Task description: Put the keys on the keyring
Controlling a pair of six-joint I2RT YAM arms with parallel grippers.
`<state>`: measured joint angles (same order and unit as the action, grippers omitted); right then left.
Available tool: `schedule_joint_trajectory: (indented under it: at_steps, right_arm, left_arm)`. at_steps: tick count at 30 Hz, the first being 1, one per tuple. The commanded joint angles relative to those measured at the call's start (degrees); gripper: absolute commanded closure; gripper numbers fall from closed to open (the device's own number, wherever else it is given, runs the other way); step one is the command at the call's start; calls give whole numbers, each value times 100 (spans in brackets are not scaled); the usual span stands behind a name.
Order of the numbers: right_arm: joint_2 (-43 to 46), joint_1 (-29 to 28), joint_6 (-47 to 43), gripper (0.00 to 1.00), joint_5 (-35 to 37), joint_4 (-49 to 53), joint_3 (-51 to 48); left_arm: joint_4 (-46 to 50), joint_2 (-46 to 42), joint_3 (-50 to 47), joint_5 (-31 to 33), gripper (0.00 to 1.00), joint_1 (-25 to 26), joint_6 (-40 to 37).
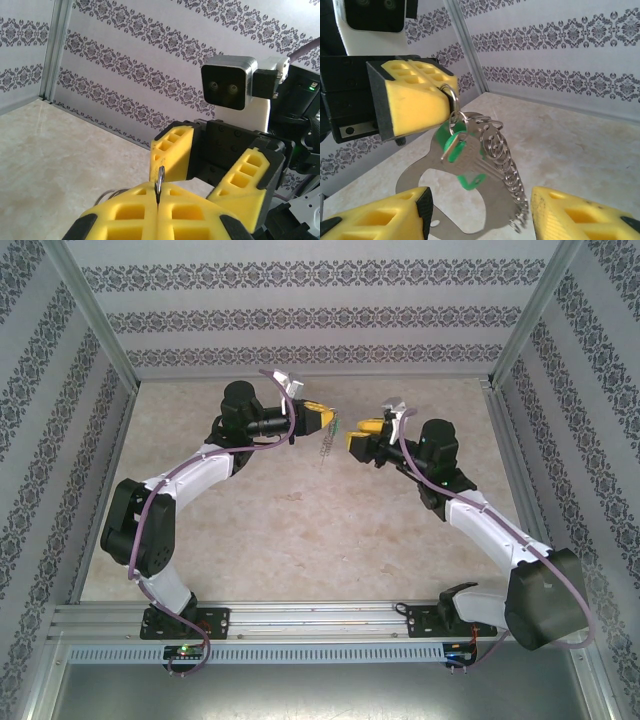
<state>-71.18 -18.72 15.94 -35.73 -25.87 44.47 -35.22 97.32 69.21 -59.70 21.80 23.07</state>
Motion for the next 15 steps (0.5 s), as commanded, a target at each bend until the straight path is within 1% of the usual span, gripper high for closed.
schedule_joint_trajectory:
  at_steps: [1, 5, 15]
  right_arm:
    - [33, -129, -179, 44, 81, -238, -29]
    - [-60, -219, -217, 43, 48, -226, 73]
    - [-428, -352, -268, 43, 39, -296, 433]
  left_arm:
    - [-345, -214, 32, -32, 100, 64, 110]
    - [-313, -192, 74, -48, 100, 61, 113]
    - [-257, -161, 172, -91, 100, 70, 119]
